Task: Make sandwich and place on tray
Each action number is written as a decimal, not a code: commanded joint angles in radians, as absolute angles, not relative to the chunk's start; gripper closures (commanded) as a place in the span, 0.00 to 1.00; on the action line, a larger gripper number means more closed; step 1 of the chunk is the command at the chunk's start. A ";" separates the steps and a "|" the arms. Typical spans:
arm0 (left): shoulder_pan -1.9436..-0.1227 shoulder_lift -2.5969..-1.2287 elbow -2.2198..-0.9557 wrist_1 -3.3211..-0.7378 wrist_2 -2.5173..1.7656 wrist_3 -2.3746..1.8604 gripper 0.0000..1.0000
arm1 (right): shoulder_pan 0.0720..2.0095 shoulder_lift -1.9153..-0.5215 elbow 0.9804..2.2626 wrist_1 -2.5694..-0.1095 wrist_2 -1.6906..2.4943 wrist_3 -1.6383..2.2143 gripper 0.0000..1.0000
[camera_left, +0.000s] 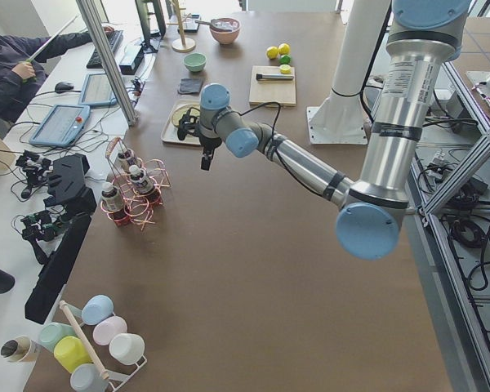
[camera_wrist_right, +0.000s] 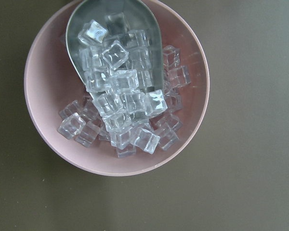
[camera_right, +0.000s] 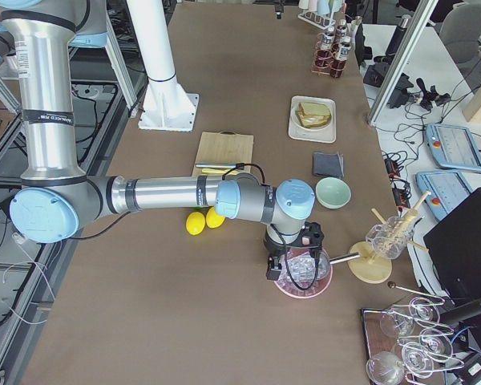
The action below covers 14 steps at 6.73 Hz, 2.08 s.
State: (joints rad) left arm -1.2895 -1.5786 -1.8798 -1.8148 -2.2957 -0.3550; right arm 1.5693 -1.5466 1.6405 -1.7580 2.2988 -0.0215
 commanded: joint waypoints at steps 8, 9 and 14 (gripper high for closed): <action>-1.661 -1.522 -1.618 -1.509 -2.261 0.433 0.03 | 1.569 -1.560 1.640 -1.756 2.276 -0.021 0.00; -1.663 -1.513 -1.606 -1.509 -2.269 0.427 0.03 | 1.569 -1.562 1.641 -1.756 2.276 -0.021 0.00; -1.660 -1.513 -1.580 -1.508 -2.270 0.423 0.03 | 1.569 -1.563 1.640 -1.756 2.278 -0.020 0.00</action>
